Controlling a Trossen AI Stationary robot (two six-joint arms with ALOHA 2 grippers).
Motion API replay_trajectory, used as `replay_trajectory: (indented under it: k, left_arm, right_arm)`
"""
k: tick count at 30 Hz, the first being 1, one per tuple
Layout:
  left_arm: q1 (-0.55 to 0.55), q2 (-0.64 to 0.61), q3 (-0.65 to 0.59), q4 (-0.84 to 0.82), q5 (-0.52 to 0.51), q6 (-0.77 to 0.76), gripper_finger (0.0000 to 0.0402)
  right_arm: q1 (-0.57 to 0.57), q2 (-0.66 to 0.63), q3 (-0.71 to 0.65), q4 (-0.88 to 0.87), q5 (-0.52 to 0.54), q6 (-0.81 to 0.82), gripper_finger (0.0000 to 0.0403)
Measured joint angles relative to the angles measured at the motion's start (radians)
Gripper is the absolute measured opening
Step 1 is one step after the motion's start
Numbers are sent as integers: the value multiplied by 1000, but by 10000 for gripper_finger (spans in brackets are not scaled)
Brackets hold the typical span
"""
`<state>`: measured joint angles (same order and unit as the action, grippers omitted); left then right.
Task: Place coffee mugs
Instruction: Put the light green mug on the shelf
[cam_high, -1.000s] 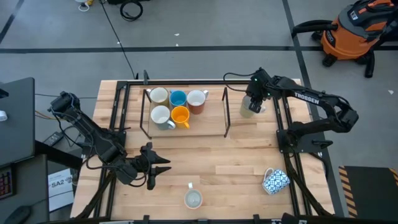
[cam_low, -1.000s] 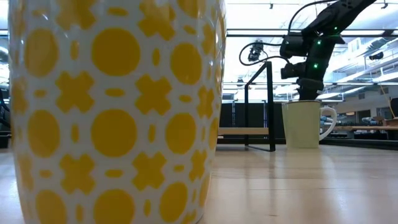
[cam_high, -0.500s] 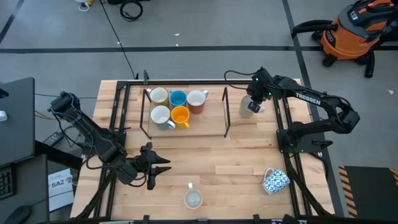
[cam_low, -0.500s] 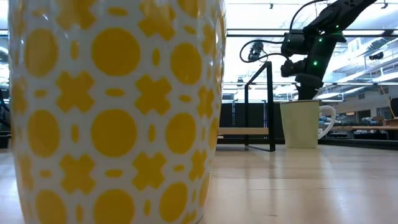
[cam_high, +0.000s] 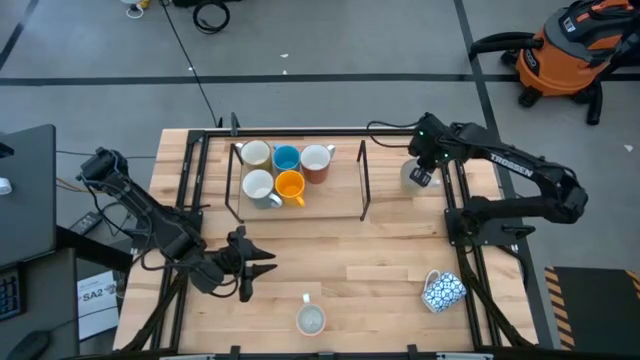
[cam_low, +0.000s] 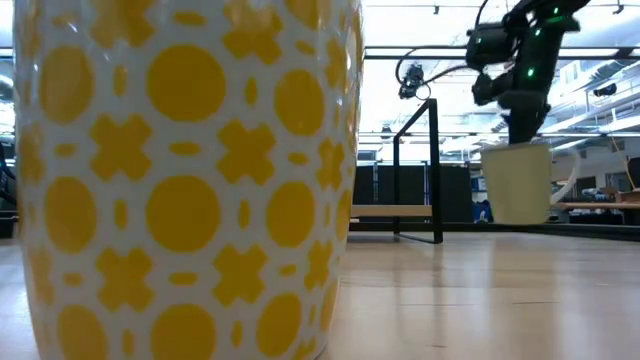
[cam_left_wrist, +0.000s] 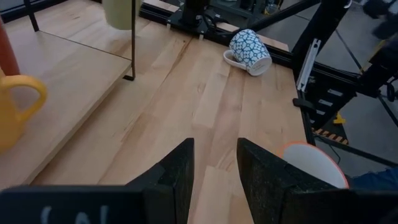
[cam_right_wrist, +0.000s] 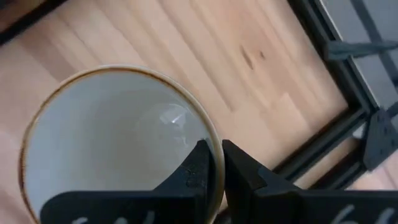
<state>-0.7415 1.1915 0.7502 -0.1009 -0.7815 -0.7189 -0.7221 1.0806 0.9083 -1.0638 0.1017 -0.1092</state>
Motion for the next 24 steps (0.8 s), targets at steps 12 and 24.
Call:
replay_trajectory:
  k: [12, 24]
  left_arm:
    - [12, 0, 0, 0, 0, 1, 128]
    - [12, 0, 0, 0, 0, 0, 128]
  right_arm:
    - [193, -44, 215, -310, -68, 332, 33]
    - [453, -36, 427, -372, -200, 823, 33]
